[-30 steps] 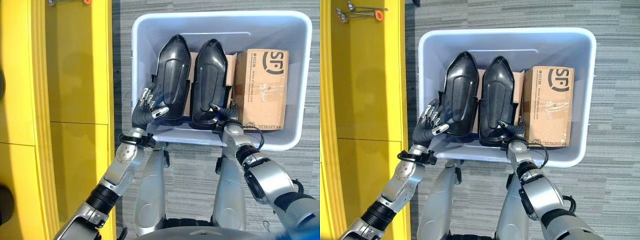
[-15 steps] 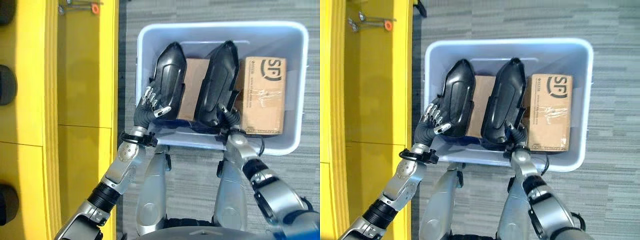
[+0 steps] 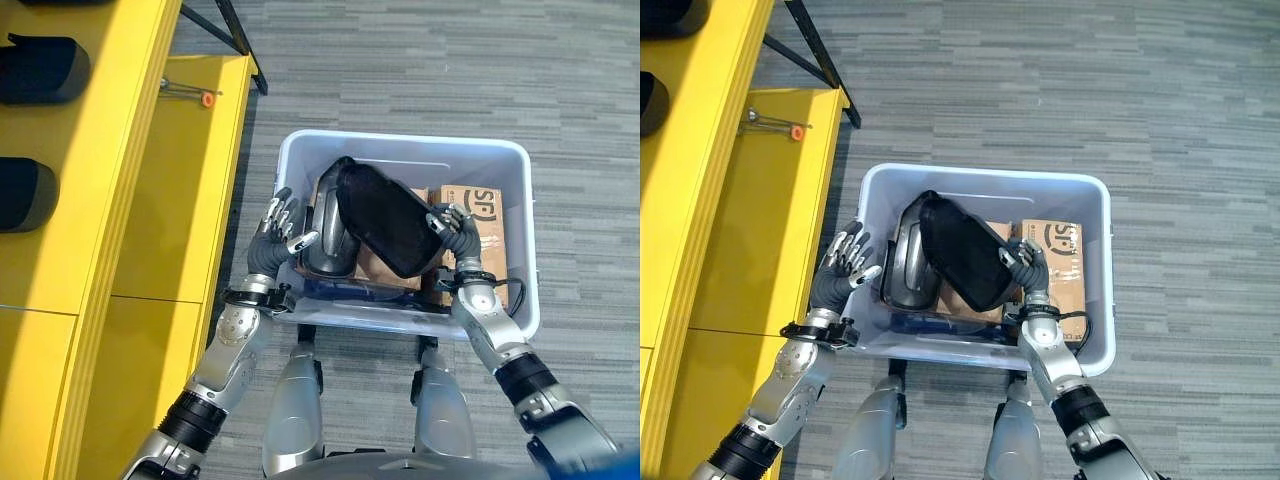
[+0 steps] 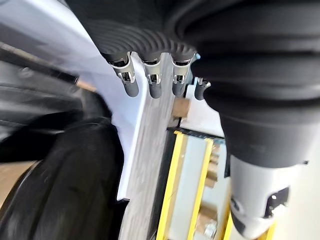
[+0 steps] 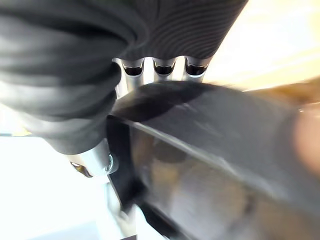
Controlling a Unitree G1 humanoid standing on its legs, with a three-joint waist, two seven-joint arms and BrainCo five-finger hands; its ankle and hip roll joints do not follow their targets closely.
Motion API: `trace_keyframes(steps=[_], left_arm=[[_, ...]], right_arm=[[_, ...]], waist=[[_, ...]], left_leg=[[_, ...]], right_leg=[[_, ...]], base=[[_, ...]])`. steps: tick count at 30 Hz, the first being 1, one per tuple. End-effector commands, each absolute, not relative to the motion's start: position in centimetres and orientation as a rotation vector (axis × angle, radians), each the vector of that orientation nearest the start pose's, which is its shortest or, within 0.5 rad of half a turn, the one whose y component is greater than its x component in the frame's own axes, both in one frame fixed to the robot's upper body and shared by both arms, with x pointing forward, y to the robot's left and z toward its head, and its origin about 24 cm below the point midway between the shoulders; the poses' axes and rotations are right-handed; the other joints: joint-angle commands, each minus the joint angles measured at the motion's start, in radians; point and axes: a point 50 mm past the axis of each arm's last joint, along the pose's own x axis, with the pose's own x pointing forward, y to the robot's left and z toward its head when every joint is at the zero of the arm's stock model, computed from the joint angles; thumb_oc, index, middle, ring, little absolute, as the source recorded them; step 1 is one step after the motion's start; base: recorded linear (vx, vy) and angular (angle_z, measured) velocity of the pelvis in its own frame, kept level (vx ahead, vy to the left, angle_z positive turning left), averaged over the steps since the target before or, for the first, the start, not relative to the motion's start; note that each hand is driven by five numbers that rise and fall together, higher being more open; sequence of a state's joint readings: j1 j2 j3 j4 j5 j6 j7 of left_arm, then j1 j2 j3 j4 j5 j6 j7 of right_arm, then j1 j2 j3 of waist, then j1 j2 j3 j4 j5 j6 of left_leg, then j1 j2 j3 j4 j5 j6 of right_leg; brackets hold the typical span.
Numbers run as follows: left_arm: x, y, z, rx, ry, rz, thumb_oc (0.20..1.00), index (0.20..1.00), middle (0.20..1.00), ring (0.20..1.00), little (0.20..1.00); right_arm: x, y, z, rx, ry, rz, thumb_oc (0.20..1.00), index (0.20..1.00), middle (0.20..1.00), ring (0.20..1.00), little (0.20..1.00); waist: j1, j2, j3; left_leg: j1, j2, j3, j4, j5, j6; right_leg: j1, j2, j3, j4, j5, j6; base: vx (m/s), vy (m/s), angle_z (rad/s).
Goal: Move parts from the plastic box to the shelf.
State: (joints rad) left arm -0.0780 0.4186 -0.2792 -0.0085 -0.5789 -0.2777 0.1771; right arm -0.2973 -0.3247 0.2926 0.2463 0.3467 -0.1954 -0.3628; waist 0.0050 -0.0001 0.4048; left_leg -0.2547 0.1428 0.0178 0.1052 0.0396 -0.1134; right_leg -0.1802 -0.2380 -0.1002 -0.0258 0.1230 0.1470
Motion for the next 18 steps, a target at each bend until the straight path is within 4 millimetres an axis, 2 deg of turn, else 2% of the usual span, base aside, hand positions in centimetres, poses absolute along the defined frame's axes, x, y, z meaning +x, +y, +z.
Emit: trace_keyframes(steps=[1, 2, 5, 12, 14, 18], left_arm=[[25.9, 17.3, 9.1, -0.193, -0.273, -0.117, 1.0, 1.0, 1.0, 1.0, 1.0], [25.9, 17.3, 9.1, -0.193, -0.273, -0.117, 1.0, 1.0, 1.0, 1.0, 1.0], [25.2, 18.7, 8.2, -0.176, -0.237, -0.084, 1.0, 1.0, 1.0, 1.0, 1.0], [23.7, 20.2, 6.2, -0.159, -0.151, -0.048, 1.0, 1.0, 1.0, 1.0, 1.0], [23.7, 20.2, 6.2, -0.159, -0.15, -0.048, 1.0, 1.0, 1.0, 1.0, 1.0], [22.8, 20.6, 5.1, -0.157, -0.104, -0.026, 1.0, 1.0, 1.0, 1.0, 1.0]], right_arm=[[30.1, -16.2, 9.7, 0.003, -0.308, -0.055, 0.2, 0.2, 0.2, 0.2, 0.2], [30.1, -16.2, 9.7, 0.003, -0.308, -0.055, 0.2, 0.2, 0.2, 0.2, 0.2], [28.9, -16.6, 10.4, 0.038, -0.349, -0.01, 0.2, 0.2, 0.2, 0.2, 0.2], [27.2, -16.9, 9.6, 0.119, -0.312, 0.05, 0.2, 0.2, 0.2, 0.2, 0.2], [27.2, -16.9, 9.5, 0.119, -0.312, 0.05, 0.2, 0.2, 0.2, 0.2, 0.2], [26.8, -16.7, 9.2, 0.148, -0.296, 0.063, 0.2, 0.2, 0.2, 0.2, 0.2]], waist=[[0.002, -0.004, -0.069], [0.002, -0.004, -0.069], [-0.005, -0.018, -0.136], [-0.013, -0.026, -0.268], [-0.013, -0.026, -0.268], [-0.009, -0.031, -0.314]], left_leg=[[0.025, 0.058, 0.005, 0.01, -0.011, -0.002], [0.025, 0.058, 0.005, 0.01, -0.011, -0.002], [0.089, 0.069, 0.017, -0.02, -0.01, -0.006], [0.202, 0.094, 0.041, -0.1, 0.007, -0.018], [0.204, 0.094, 0.041, -0.101, 0.007, -0.018], [0.259, 0.107, 0.05, -0.117, 0.002, -0.019]], right_leg=[[-0.035, -0.045, 0.028, 0.138, -0.056, 0.032], [-0.035, -0.045, 0.028, 0.138, -0.056, 0.032], [0.023, -0.035, 0.022, 0.111, -0.062, 0.035], [0.123, -0.02, 0.007, 0.052, -0.064, 0.039], [0.124, -0.02, 0.007, 0.051, -0.064, 0.039], [0.17, -0.01, 0.006, 0.05, -0.082, 0.038]], base=[[0.05, -0.016, -0.01], [0.08, -0.038, -0.05], [0.11, -0.028, -0.01], [0.09, -0.017, -0.09], [0.04, -0.007, 0.0], [0.08, -0.02, 0.03]])
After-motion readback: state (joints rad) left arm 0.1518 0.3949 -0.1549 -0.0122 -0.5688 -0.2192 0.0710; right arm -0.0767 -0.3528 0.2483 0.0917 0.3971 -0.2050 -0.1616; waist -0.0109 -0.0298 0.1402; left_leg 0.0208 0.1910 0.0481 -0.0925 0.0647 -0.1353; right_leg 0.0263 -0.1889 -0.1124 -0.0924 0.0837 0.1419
